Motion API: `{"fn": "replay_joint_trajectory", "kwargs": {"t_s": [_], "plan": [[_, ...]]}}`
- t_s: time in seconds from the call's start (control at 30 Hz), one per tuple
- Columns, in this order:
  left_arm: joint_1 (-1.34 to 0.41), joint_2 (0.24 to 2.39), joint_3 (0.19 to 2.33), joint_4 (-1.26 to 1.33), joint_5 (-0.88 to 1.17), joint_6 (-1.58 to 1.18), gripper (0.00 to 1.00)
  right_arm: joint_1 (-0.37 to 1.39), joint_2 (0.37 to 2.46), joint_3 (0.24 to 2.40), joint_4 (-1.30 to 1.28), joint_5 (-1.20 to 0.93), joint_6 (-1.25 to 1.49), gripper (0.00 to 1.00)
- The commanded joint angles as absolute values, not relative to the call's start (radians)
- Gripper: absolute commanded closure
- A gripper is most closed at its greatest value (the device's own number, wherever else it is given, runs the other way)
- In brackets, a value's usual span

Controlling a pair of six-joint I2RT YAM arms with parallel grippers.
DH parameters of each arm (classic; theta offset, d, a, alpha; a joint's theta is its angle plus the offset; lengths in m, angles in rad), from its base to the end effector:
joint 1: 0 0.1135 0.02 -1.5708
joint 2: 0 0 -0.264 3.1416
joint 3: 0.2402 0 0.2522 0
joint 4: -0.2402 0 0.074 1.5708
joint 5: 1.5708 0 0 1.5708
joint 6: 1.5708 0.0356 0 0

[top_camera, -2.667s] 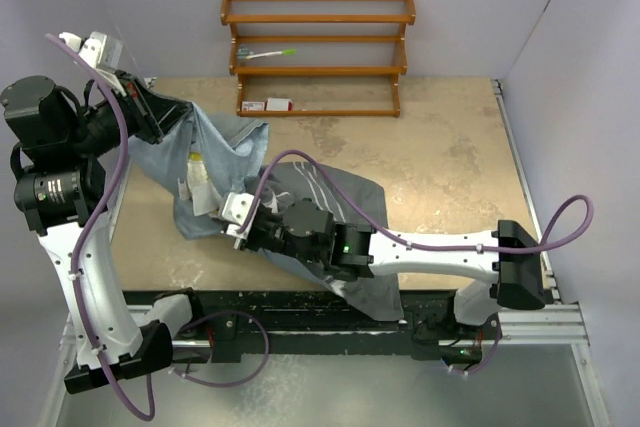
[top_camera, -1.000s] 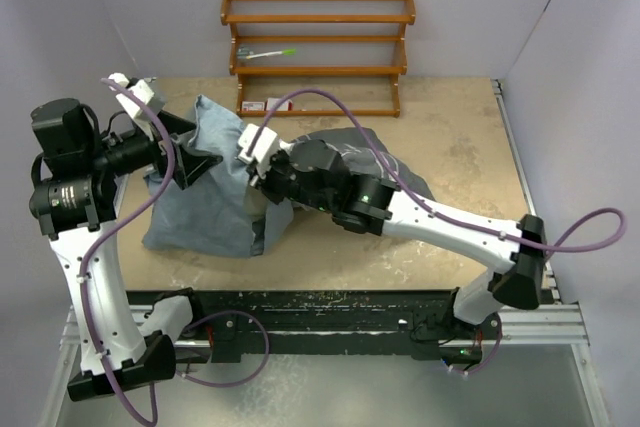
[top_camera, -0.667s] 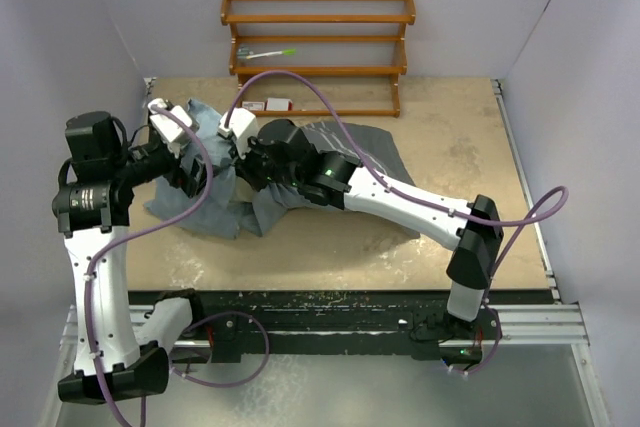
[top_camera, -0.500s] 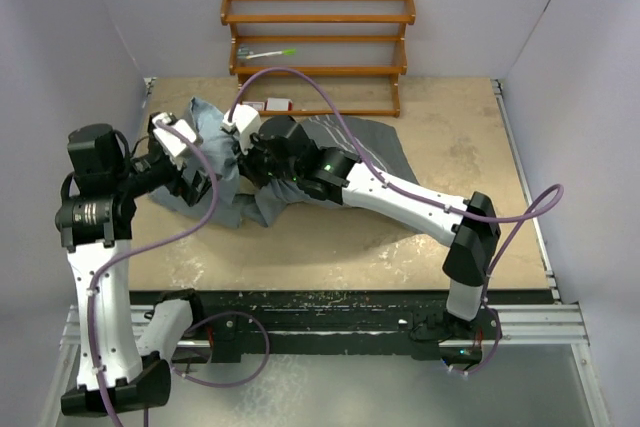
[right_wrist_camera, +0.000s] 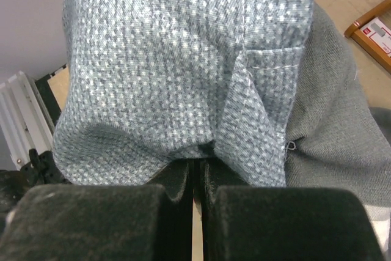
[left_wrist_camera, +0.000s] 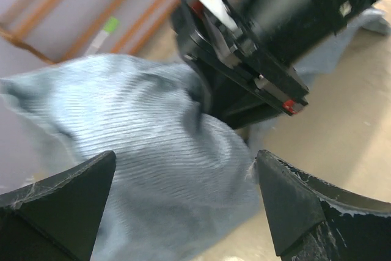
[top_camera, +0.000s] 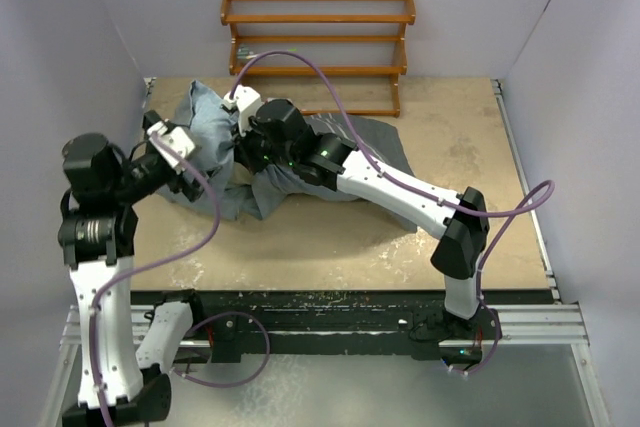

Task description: Remove the pillowcase from the pillow

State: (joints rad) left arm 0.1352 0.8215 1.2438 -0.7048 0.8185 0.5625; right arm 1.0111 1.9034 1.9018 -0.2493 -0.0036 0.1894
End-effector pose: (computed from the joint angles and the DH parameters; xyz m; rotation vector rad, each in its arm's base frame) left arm 0.1357 -0.0078 0.4345 0.8923 1.5279 -0.2539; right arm 0.2428 0.3877 0.3954 -0.7638 1.7466 0.8384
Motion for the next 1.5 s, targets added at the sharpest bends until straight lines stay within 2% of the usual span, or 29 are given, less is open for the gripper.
{"fn": "replay_joint_trajectory", "kwargs": {"t_s": [0.0, 0.13, 0.27, 0.43, 0.6, 0.77, 0.87, 1.17, 1.47], "plan": [[0.049, 0.917, 1.257, -0.816, 0.808, 0.605, 0.00, 1.006, 1.885, 2.020, -0.192, -0.030, 0.236, 1.00], [-0.087, 0.939, 1.234, -0.736, 0.630, 0.559, 0.05, 1.006, 1.894, 2.040, -0.225, -0.051, 0.235, 1.00], [-0.120, 0.942, 1.232, -0.631, 0.463, 0.532, 0.20, 1.002, 1.877, 2.010, -0.233, -0.036, 0.213, 1.00], [-0.126, 0.934, 1.212, -0.587, 0.355, 0.566, 0.36, 0.970, 1.838, 1.944, -0.201, -0.056, 0.232, 1.00], [-0.161, 0.941, 1.160, -0.567, 0.248, 0.569, 0.55, 0.965, 1.846, 1.956, -0.200, -0.078, 0.236, 1.00], [-0.164, 0.934, 1.174, -0.546, 0.228, 0.535, 0.86, 0.965, 1.824, 1.918, -0.199, -0.082, 0.229, 1.00], [-0.164, 0.937, 1.255, -0.554, 0.198, 0.526, 0.98, 0.965, 1.789, 1.851, -0.164, -0.072, 0.214, 1.00], [-0.164, 1.020, 1.598, -0.667, 0.270, 0.419, 1.00, 1.004, 1.712, 1.660, -0.089, -0.007, 0.137, 1.00], [-0.164, 1.058, 1.678, -0.696, 0.300, 0.284, 1.00, 1.085, 1.612, 1.445, -0.004, 0.091, 0.115, 1.00]]}}
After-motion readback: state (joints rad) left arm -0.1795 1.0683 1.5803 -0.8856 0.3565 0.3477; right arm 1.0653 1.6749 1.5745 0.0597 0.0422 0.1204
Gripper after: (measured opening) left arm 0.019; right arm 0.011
